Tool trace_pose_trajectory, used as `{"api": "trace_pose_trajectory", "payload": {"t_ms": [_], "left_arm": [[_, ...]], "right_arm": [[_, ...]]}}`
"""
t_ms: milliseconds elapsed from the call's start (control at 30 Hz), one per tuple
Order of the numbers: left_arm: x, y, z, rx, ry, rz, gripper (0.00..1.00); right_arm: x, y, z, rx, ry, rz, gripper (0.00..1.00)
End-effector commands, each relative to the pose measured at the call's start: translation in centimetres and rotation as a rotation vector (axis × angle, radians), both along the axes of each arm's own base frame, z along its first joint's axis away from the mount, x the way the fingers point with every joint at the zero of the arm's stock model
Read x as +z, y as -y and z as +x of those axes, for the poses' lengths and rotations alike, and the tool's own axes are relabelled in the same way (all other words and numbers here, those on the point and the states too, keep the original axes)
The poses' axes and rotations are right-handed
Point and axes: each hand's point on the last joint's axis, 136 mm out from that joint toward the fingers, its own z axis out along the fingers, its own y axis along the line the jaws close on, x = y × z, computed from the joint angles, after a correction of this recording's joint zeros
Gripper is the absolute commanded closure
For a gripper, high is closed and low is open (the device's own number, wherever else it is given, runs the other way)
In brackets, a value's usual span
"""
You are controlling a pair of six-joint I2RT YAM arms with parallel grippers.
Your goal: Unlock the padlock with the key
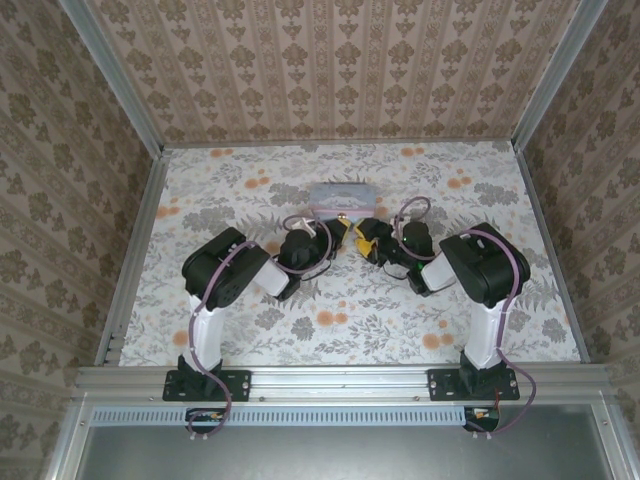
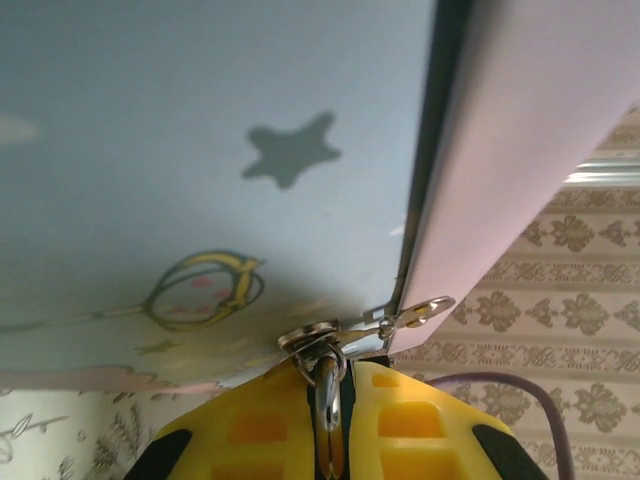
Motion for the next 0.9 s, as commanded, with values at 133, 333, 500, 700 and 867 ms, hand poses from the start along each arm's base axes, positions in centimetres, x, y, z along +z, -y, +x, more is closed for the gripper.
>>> {"api": "trace_pose_trajectory", "payload": {"t_ms": [133, 333, 500, 700, 867], "left_arm": [[-2.9, 1.5, -3.3, -0.188, -0.017, 0.064, 1.00], [-3.8, 1.0, -3.2, -0.189, -0.020, 0.087, 1.00], [-4.2, 0.4, -3.2, -0.188, -0.028, 0.097, 1.00], [-4.2, 0.0, -3.2, -0.196, -0.046, 0.086, 1.00], [-4.8, -0.2, -3.5, -0.211, -0.074, 0.085, 1.00]], "right_arm": [[3.4, -0.6, -4.1, 0.176, 0.175, -0.091, 0.35], [4.2, 0.3, -6.1, 0.240, 0.212, -0.253, 0.35], [4.3, 1.6, -7.7, 0.318, 0.251, -0.517, 0.36], [3.6, 2.1, -8.9, 0.440, 0.347, -0.879, 0.41], [2.4, 1.5, -9.1, 0.537, 0.413, -1.058, 0.43]]}}
